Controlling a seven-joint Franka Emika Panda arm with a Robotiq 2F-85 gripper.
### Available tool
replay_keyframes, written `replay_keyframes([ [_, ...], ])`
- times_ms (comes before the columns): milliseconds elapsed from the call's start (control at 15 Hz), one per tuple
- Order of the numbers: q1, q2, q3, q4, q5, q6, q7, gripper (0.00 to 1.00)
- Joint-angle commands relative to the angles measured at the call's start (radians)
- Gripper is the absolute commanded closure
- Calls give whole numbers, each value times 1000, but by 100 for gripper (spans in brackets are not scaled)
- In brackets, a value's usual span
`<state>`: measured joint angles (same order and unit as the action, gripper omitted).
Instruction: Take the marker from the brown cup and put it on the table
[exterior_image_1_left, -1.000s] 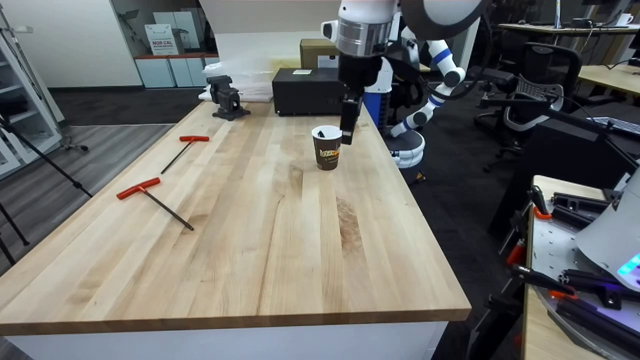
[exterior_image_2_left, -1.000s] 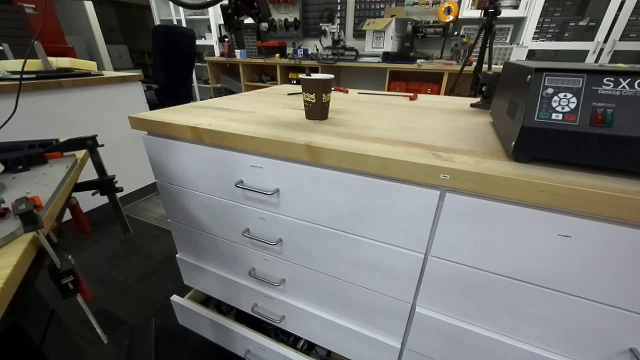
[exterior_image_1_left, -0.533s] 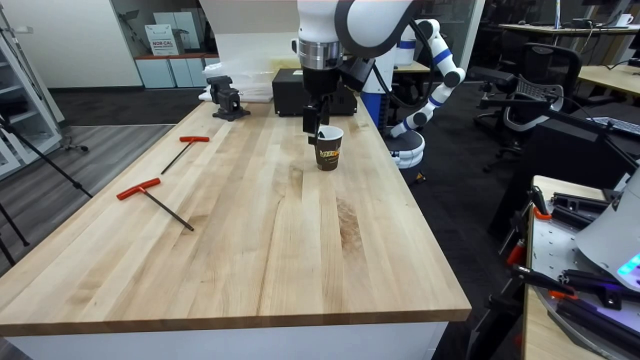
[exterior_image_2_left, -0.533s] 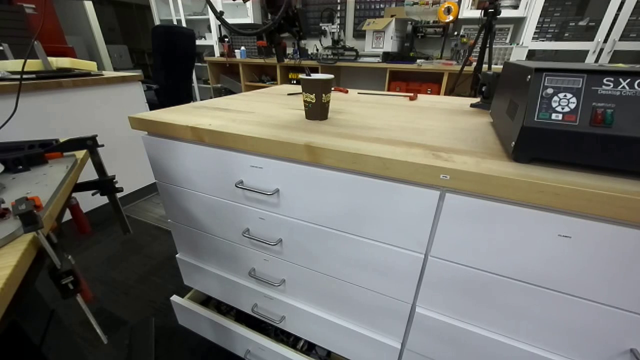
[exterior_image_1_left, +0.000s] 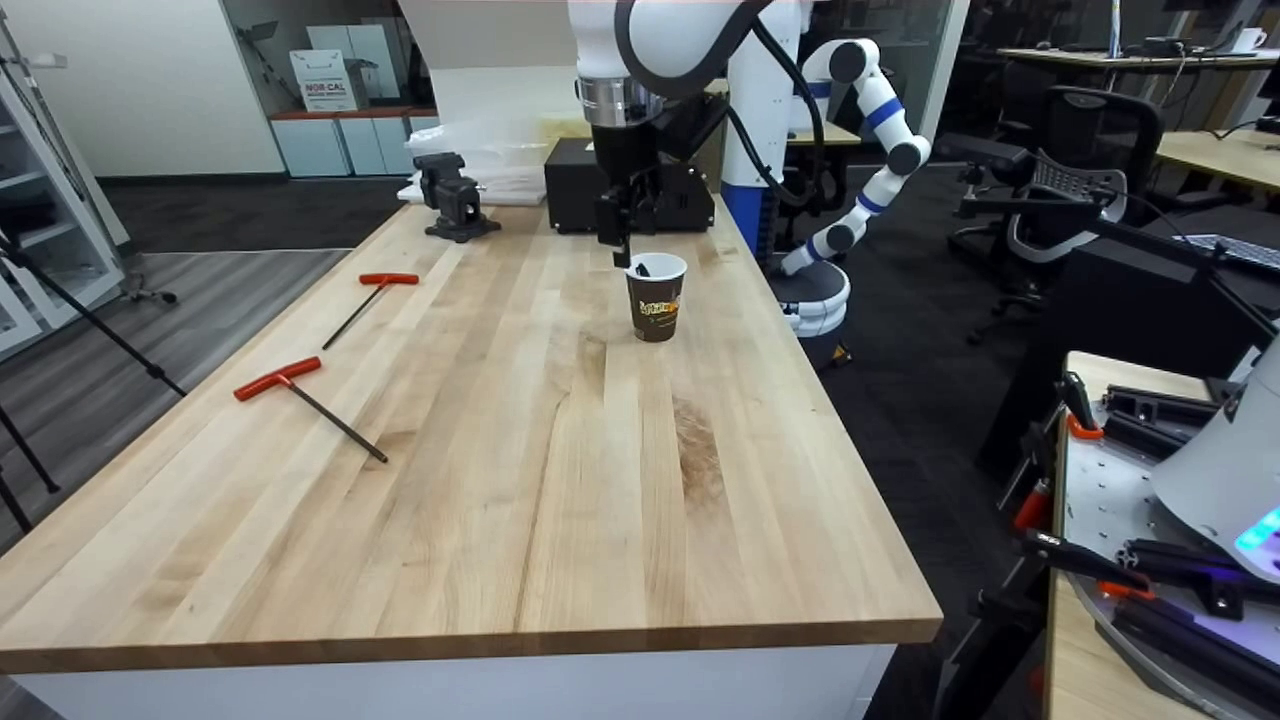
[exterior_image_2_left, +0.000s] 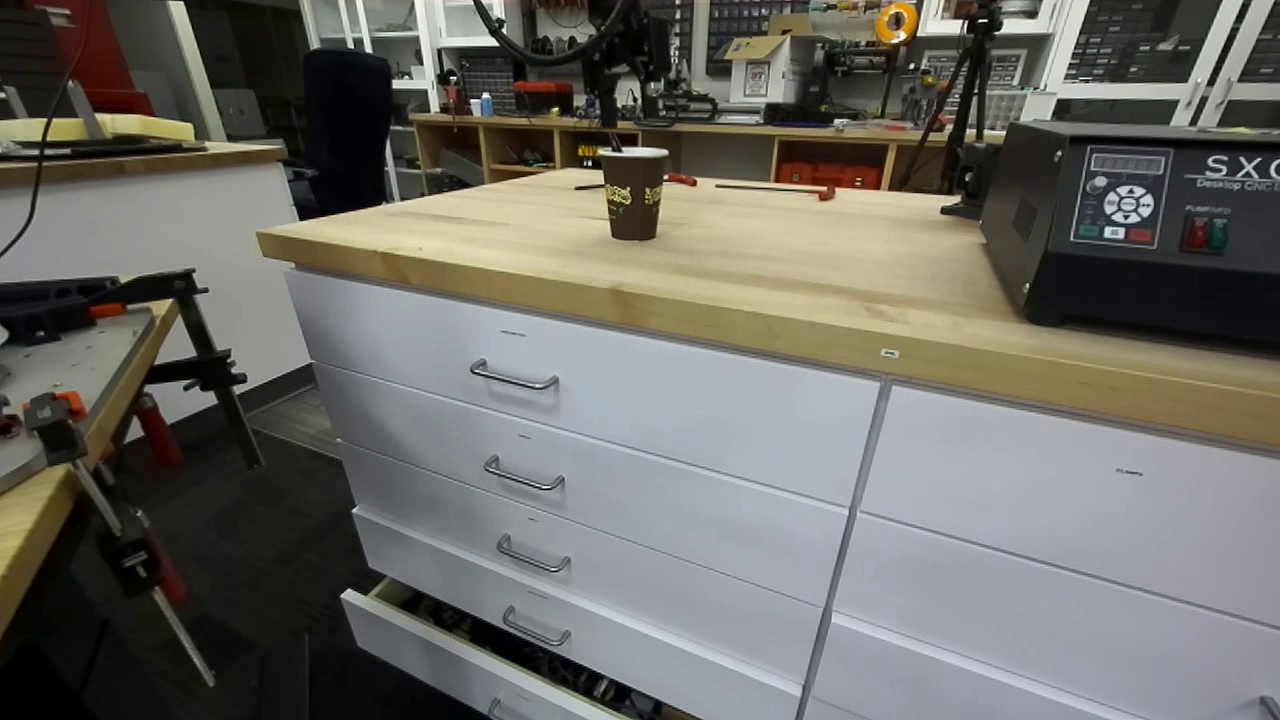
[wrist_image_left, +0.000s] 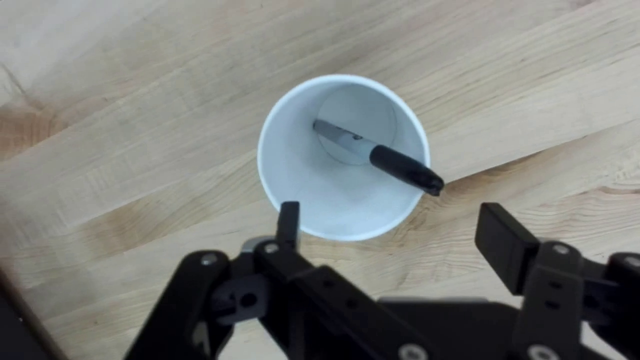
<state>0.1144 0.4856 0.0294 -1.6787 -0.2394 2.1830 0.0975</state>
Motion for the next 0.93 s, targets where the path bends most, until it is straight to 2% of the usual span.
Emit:
replay_keyframes([
  [0, -11, 26, 2, 78, 52, -150, -51, 5],
  [67, -13, 28, 3, 88, 59, -180, -57, 2],
  [133, -12, 31, 3, 98, 63, -202, -59, 9],
  [200, -10, 33, 2, 105, 62, -219, -60, 27],
  [267, -8, 37, 1, 111, 59, -230, -59, 28],
  [333, -7, 39, 2, 113, 59, -236, -59, 7],
  [533, -5, 43, 7, 106, 59, -208, -56, 0],
  [867, -4, 51, 17, 96, 77, -186, -54, 0],
])
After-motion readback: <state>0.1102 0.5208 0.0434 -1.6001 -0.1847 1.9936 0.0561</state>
